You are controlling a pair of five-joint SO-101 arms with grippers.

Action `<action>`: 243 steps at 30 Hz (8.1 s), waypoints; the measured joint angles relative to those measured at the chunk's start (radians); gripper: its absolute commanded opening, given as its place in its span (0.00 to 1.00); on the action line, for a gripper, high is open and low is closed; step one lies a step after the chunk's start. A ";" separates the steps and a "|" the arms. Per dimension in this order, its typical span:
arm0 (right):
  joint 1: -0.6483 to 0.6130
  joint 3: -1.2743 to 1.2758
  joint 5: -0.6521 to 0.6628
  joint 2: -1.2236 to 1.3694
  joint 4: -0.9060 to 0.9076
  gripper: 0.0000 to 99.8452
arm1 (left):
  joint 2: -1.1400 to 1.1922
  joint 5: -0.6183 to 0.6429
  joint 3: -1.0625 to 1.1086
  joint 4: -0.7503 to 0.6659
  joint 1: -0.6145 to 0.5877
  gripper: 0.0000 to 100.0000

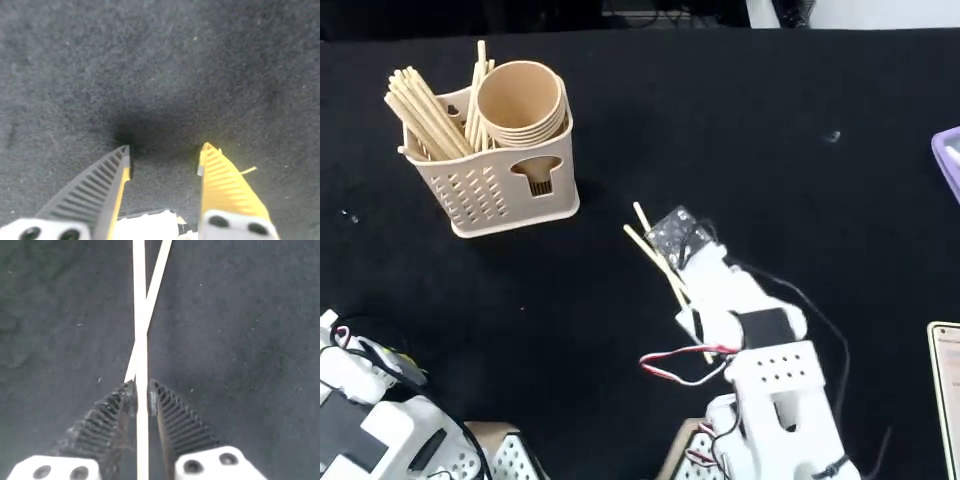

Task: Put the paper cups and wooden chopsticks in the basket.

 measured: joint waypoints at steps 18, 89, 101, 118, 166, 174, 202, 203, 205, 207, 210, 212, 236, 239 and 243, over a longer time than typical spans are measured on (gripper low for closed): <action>-0.080 -0.206 -0.150 0.562 -0.183 0.17 | 0.000 0.000 0.000 0.000 0.000 0.22; -0.614 -0.667 -0.465 0.364 -1.077 0.01 | 0.000 0.000 0.002 0.000 0.000 0.22; -0.612 -1.028 -0.466 0.879 -1.250 0.01 | 0.000 0.002 0.005 -0.005 0.000 0.22; -0.595 -1.200 -0.466 1.132 -1.212 0.17 | 0.000 0.002 0.005 -0.005 0.000 0.22; -0.055 0.222 -0.463 -0.764 0.130 0.01 | -1.484 0.025 0.376 0.190 0.779 0.22; -0.054 0.414 -0.463 -0.766 0.138 0.01 | -1.479 0.087 0.591 0.055 0.830 0.22; -0.054 0.419 -0.463 -0.766 0.239 0.01 | -1.494 0.095 0.752 0.031 0.818 0.22; -0.054 0.419 -0.463 -0.766 0.239 0.01 | -1.494 0.095 0.752 0.031 0.818 0.22; -0.054 0.419 -0.463 -0.766 0.239 0.01 | -1.494 0.095 0.752 0.031 0.818 0.22; -0.054 0.419 -0.463 -0.766 0.239 0.01 | -1.494 0.095 0.752 0.031 0.818 0.22; -0.054 0.419 -0.463 -0.766 0.239 0.01 | -1.494 0.095 0.752 0.032 0.818 0.22; -0.054 0.419 -0.463 -0.766 0.239 0.01 | -1.494 0.095 0.752 0.034 0.818 0.22; -0.054 0.419 -0.463 -0.766 0.239 0.01 | -1.494 0.095 0.753 0.034 0.818 0.22; -0.054 0.419 -0.463 -0.766 0.239 0.01 | -1.494 0.095 0.753 0.034 0.818 0.22; -0.054 0.419 -0.463 -0.766 0.239 0.01 | -1.494 0.095 0.753 0.034 0.818 0.22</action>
